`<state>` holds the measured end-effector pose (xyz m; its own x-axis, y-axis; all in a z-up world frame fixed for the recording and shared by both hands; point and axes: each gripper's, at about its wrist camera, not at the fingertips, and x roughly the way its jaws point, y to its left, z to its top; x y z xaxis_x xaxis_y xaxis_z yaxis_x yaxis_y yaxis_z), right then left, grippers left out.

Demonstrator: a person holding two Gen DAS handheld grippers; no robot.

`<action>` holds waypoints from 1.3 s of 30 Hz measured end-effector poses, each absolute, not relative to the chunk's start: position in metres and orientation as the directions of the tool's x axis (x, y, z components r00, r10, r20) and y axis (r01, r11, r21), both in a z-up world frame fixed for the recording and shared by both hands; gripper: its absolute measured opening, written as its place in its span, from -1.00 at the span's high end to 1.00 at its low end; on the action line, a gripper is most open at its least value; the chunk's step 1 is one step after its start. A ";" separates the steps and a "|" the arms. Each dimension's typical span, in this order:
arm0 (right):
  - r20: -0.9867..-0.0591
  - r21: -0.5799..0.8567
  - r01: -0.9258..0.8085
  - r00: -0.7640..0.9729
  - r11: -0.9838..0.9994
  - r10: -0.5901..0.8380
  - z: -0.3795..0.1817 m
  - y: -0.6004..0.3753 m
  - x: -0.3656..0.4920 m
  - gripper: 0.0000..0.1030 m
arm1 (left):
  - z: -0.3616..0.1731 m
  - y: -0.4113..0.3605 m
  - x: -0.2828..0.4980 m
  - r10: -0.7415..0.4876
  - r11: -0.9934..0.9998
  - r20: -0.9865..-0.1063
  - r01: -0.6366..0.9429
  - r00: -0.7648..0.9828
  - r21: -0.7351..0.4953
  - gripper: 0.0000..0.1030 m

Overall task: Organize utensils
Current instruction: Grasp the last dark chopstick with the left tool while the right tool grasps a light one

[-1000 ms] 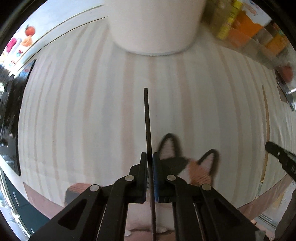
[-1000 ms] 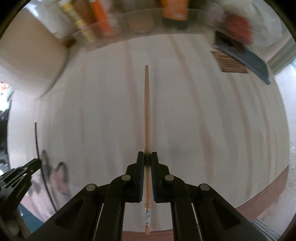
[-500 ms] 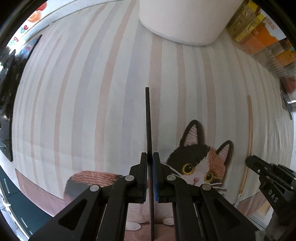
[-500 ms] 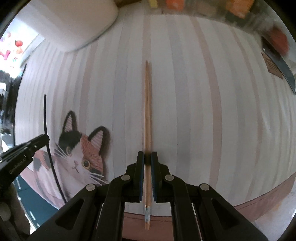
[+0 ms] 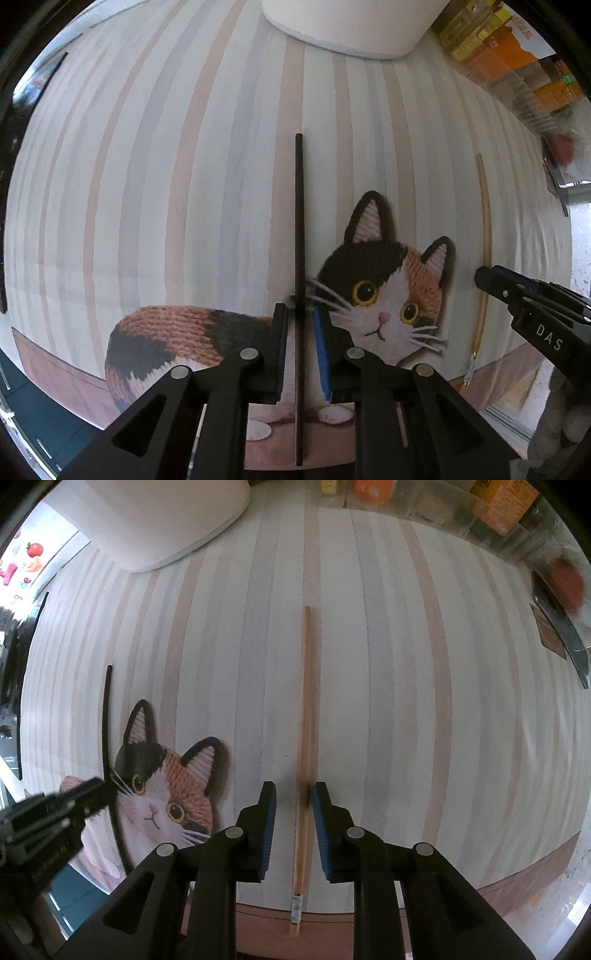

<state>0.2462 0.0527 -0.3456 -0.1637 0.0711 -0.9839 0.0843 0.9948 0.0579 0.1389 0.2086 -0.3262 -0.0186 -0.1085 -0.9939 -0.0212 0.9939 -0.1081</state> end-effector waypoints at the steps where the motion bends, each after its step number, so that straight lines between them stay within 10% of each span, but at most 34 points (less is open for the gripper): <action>1: -0.984 0.056 0.084 -0.164 0.995 0.069 -0.340 0.051 0.244 0.57 | -0.327 0.205 0.136 -0.086 0.996 -0.996 -0.017 -0.013 -0.086 0.85; 5: -0.988 0.018 0.058 -0.152 0.998 0.027 -0.347 0.061 0.242 0.86 | -0.329 0.184 0.136 -0.045 0.999 -0.999 0.005 0.026 -0.045 0.94; 39: -0.991 0.005 0.049 -0.130 0.999 0.011 -0.345 0.069 0.255 0.86 | -0.289 0.147 0.178 -0.032 0.999 -0.993 0.047 0.116 -0.026 0.94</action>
<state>0.2547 0.0685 -0.3445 -0.1304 0.0109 -0.9914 0.0487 0.9988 0.0045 0.1778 0.1466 -0.2894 0.1159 -0.0317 -0.9928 0.0467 0.9986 -0.0264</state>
